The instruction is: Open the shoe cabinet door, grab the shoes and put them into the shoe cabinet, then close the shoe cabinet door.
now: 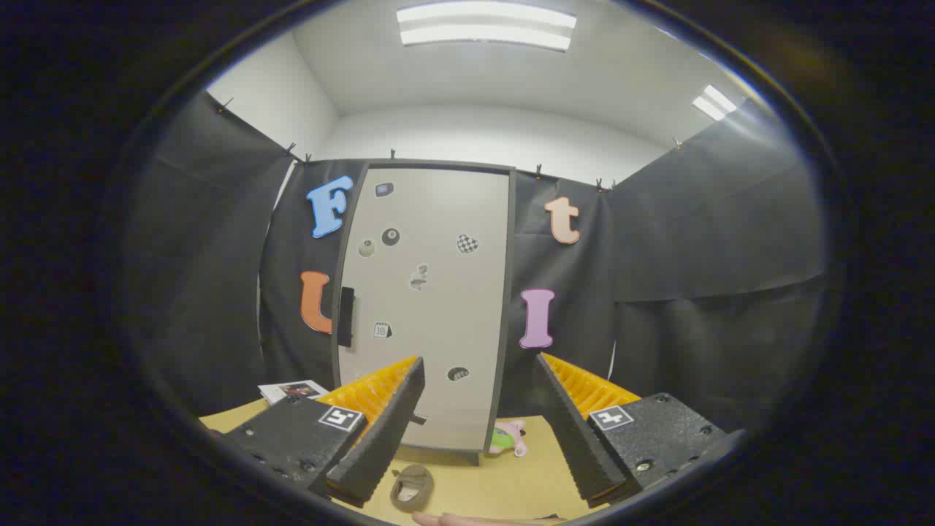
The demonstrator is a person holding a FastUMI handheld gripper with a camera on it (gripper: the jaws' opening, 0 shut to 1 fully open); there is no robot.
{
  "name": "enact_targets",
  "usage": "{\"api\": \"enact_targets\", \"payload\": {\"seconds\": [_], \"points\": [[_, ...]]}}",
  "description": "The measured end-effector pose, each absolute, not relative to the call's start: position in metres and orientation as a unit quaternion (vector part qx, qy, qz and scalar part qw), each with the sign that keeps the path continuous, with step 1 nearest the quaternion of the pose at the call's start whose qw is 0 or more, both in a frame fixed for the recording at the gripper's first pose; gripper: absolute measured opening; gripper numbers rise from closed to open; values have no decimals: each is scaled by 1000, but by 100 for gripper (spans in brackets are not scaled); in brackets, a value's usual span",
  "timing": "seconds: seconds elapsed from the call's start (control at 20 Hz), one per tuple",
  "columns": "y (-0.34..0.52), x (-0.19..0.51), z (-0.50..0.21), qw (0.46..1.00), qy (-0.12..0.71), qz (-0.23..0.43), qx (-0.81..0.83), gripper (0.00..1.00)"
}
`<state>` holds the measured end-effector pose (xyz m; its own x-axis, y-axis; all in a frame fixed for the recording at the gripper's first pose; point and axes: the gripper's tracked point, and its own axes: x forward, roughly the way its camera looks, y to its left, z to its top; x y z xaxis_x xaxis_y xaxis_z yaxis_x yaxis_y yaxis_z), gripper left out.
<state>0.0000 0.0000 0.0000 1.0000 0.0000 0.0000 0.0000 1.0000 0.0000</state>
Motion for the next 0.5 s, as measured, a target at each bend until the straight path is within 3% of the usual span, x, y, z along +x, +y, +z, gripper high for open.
{"api": "enact_targets", "payload": {"seconds": [0.5], "points": [[5, 3, 1, 1000, 0, 5, 19, 98]]}}
